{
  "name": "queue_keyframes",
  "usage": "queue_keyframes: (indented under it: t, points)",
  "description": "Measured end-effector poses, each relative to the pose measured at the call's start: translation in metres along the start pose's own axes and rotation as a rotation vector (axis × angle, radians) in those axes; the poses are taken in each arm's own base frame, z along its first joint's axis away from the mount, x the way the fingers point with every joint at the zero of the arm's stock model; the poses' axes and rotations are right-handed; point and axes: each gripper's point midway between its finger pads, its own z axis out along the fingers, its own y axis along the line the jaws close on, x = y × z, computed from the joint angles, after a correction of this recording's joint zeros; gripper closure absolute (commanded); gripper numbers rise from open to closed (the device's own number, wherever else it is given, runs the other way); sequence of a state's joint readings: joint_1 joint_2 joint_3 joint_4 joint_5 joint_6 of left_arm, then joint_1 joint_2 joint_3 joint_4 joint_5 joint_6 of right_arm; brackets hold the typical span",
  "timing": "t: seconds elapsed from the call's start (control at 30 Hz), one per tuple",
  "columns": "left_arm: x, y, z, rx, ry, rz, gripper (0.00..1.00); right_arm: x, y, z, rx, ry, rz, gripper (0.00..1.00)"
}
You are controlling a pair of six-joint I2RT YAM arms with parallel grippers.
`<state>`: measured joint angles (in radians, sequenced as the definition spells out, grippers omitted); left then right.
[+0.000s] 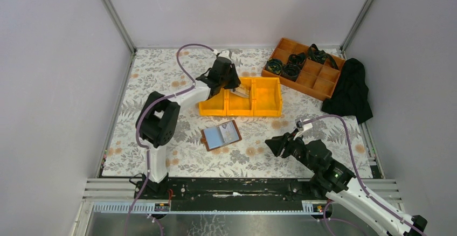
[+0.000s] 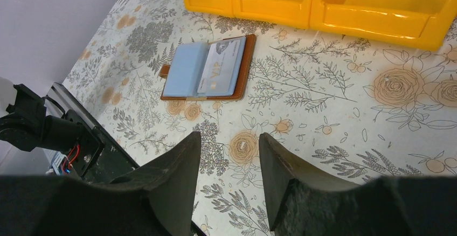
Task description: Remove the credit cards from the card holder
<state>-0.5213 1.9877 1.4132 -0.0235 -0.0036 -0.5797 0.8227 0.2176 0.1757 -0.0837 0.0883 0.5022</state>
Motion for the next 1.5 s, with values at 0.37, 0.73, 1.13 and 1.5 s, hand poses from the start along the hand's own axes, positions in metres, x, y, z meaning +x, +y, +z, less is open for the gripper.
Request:
queue_keyframes:
  t: [0.37,0.73,1.13,1.5]
  points:
    - [-0.018,0.009,-0.047,-0.017,-0.080,-0.007,0.72,0.006,-0.002,0.004,0.004,0.012,0.009,0.48]
    - [0.028,-0.027,-0.135,0.102,-0.166,-0.015,1.00,0.022,0.005,0.030,-0.022,0.097,0.021,1.00]
    - [0.139,0.025,-0.189,0.127,-0.111,-0.022,1.00,0.054,0.018,0.084,-0.066,0.258,0.056,0.80]
    - [0.195,0.070,-0.176,-0.004,0.013,-0.040,1.00,0.037,0.039,0.154,-0.095,0.246,0.047,0.55]
